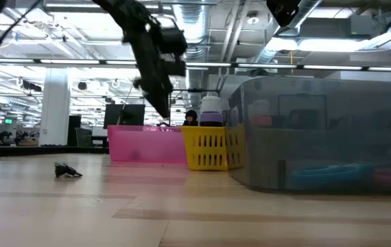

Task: Pick & Place Paint Supplies
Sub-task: Put the brow brush into the red bin

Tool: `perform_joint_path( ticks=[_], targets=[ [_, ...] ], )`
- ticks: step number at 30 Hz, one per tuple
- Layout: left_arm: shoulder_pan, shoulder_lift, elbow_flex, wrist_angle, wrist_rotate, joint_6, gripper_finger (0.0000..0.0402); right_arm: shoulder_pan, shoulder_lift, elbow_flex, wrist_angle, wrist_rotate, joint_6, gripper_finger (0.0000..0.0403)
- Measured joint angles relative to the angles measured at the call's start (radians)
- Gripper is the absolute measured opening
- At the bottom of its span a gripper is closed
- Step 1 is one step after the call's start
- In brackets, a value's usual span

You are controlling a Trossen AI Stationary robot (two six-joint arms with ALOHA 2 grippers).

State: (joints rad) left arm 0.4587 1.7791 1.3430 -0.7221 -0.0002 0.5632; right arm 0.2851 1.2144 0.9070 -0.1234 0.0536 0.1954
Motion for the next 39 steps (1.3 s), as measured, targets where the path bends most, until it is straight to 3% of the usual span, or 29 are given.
perform_joint_path(
  ticks=[5, 10, 17, 21, 27, 33, 39],
  targets=[
    [-0.029, -0.139, 0.0, -0.11, 0.024, 0.033, 0.0084, -0.007, 0.0, 0.0, -0.024, 0.0, 0.0, 0.0133],
    [-0.094, -0.267, 0.0, -0.221, 0.024, -0.079, 0.0097, -0.007, -0.006, 0.0, -0.081, 0.06, 0.006, 0.0133],
    [-0.235, -0.393, -0.08, -0.222, -0.029, -0.148, 0.0137, -0.003, -0.006, 0.0, -0.105, 0.113, 0.014, 0.0133],
    [-0.331, -0.439, -0.18, -0.152, -0.03, -0.126, 0.0158, 0.005, -0.006, 0.0, -0.105, 0.113, 0.015, 0.0133],
    [-0.544, -0.458, -0.345, 0.117, -0.043, -0.127, 0.0177, 0.033, -0.006, 0.0, -0.101, 0.116, 0.038, 0.0133],
    [-0.716, -0.397, -0.444, 0.338, -0.168, -0.218, 0.0187, 0.062, -0.006, 0.0, -0.098, 0.136, 0.041, 0.0133],
    [-0.821, -0.308, -0.463, 0.377, -0.17, -0.311, 0.0185, 0.062, -0.006, 0.0, -0.097, 0.136, 0.041, 0.0133]
  ],
)
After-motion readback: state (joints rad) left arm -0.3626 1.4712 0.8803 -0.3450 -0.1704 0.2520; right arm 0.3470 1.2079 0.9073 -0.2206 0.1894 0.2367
